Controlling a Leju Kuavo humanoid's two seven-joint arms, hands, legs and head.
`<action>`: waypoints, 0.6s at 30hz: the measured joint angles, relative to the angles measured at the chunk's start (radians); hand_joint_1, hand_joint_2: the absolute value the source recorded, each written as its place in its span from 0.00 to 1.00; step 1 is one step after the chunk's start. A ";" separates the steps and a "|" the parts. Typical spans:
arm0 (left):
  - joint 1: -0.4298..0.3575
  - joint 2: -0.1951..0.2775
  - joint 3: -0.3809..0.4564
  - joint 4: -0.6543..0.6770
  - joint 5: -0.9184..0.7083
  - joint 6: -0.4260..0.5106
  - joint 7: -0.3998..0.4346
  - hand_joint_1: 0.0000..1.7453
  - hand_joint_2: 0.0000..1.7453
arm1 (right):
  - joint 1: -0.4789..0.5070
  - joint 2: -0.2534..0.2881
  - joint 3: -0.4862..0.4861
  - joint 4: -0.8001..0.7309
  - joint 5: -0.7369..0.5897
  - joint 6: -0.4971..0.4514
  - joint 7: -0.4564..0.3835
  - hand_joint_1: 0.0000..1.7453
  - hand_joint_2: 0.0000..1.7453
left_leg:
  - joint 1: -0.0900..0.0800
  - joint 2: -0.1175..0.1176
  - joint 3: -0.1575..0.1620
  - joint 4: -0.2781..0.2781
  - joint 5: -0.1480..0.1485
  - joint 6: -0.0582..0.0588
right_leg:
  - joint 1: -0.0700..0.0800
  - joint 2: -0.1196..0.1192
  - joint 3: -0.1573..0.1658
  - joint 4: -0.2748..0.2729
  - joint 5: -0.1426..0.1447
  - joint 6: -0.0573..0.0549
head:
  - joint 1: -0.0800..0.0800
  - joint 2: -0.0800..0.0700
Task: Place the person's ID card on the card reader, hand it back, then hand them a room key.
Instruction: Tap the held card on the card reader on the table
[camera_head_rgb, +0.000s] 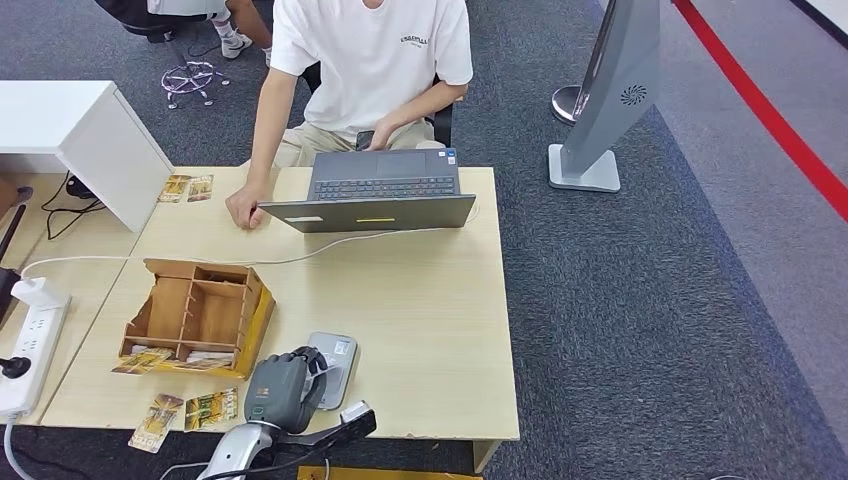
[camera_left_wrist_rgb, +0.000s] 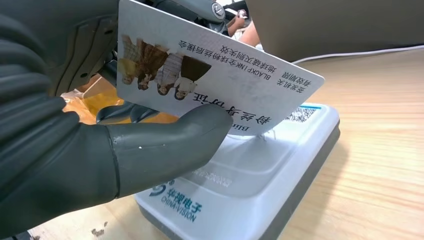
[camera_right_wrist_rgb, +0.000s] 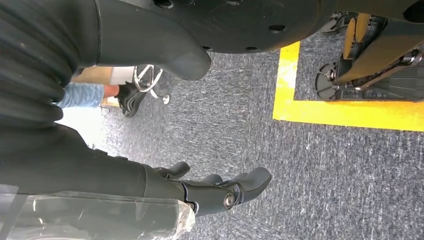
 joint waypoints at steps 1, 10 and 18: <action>-0.001 -0.002 0.000 0.003 -0.004 0.008 -0.002 1.00 1.00 | 0.000 0.000 0.000 0.000 0.001 0.000 0.000 0.00 1.00 | 0.000 0.000 0.000 0.000 0.000 0.000 | 0.000 0.000 0.000 0.000 0.000 0.000 | 0.000 0.000; -0.028 0.032 0.006 -0.258 -0.026 0.231 -0.079 1.00 1.00 | 0.001 0.000 0.000 0.000 0.017 0.001 0.000 0.00 1.00 | 0.000 -0.001 0.000 0.000 0.001 -0.001 | 0.000 0.000 -0.001 0.000 0.001 0.000 | 0.000 0.000; -0.215 0.076 0.091 -0.445 0.004 0.218 -0.084 1.00 1.00 | 0.001 0.000 0.008 0.000 0.049 0.022 -0.010 0.00 1.00 | 0.001 -0.001 0.000 0.000 0.002 -0.002 | 0.001 0.000 -0.001 0.000 0.001 -0.001 | 0.000 0.000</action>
